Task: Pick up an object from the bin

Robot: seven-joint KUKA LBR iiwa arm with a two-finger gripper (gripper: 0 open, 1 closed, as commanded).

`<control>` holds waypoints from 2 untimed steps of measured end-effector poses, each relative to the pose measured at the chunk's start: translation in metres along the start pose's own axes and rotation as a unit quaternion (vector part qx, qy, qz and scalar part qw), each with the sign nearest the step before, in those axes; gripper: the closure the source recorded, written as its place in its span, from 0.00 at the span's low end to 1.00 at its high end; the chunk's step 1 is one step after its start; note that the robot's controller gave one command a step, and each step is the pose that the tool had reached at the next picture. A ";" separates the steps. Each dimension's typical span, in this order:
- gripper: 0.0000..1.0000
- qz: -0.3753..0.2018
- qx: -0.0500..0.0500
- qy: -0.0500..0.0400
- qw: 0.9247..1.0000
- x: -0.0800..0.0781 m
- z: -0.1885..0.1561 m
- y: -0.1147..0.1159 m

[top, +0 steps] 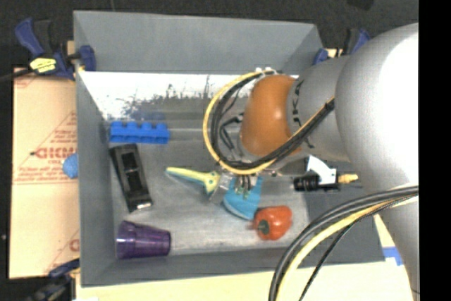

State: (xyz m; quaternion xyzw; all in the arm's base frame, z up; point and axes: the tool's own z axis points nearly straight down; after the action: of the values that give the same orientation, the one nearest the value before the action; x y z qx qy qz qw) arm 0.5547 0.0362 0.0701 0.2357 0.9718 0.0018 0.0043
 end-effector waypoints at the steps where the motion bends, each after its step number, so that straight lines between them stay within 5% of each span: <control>1: 1.00 -0.003 -0.001 -0.001 1.000 0.000 -0.017 0.000; 2: 1.00 -0.004 -0.002 -0.003 1.000 -0.002 -0.031 0.001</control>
Offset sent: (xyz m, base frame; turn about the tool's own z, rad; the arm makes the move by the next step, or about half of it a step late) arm -0.0002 -0.0001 0.0102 -0.0010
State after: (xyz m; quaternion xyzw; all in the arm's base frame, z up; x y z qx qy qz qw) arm 0.5562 0.0362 0.1015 0.2317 0.9728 0.0028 0.0076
